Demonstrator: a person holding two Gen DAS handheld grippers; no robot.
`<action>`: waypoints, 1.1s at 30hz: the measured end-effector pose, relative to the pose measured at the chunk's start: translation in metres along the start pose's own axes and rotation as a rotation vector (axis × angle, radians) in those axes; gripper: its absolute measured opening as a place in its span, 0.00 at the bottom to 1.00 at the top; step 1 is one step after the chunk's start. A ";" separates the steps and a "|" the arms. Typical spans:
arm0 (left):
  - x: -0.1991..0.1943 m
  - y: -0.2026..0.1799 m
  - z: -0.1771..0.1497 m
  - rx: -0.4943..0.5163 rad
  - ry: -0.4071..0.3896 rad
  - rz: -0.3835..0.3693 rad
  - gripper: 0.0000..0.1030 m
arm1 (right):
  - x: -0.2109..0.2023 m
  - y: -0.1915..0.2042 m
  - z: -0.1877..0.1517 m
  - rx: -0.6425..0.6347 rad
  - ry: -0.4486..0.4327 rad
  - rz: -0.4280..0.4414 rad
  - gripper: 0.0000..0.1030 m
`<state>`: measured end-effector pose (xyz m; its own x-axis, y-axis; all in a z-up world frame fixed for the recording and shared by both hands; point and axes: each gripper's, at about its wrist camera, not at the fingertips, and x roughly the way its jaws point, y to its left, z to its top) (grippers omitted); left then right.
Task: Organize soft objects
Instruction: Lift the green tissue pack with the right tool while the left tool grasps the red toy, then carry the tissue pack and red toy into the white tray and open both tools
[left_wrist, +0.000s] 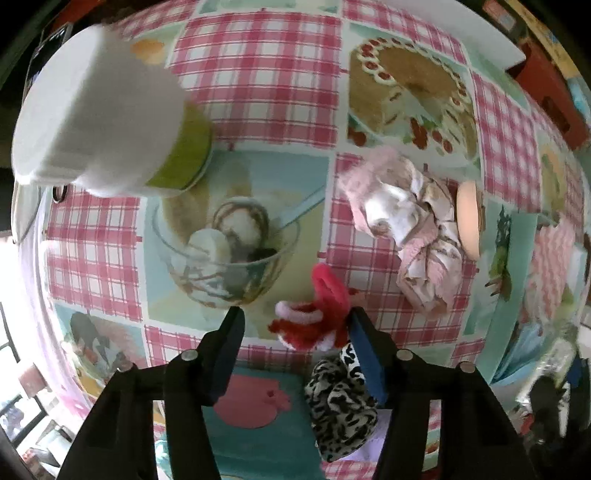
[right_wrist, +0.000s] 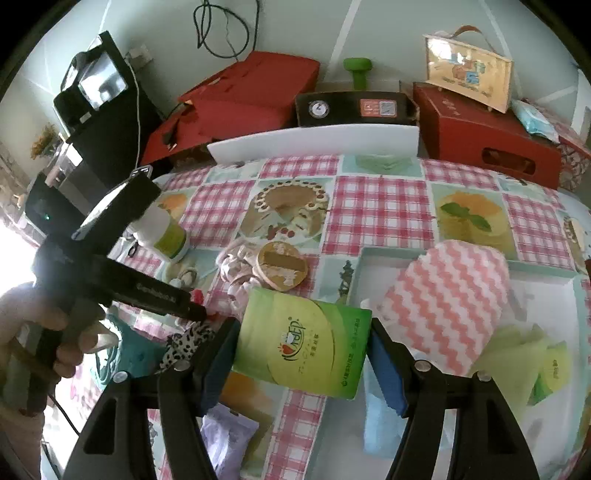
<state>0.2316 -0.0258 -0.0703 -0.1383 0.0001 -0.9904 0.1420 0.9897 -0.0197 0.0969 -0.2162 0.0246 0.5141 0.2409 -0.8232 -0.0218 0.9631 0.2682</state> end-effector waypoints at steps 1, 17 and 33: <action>0.002 -0.003 0.001 0.004 0.003 0.005 0.55 | -0.001 -0.001 0.000 0.003 -0.002 0.001 0.69; -0.017 -0.023 -0.018 0.003 -0.074 0.046 0.32 | -0.008 -0.019 0.001 0.060 -0.017 0.017 0.69; -0.120 -0.073 -0.085 0.123 -0.390 -0.121 0.32 | -0.052 -0.055 0.006 0.153 -0.141 -0.024 0.69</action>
<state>0.1543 -0.0857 0.0616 0.2164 -0.1930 -0.9571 0.2670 0.9546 -0.1321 0.0764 -0.2820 0.0560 0.6278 0.1889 -0.7551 0.1167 0.9363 0.3312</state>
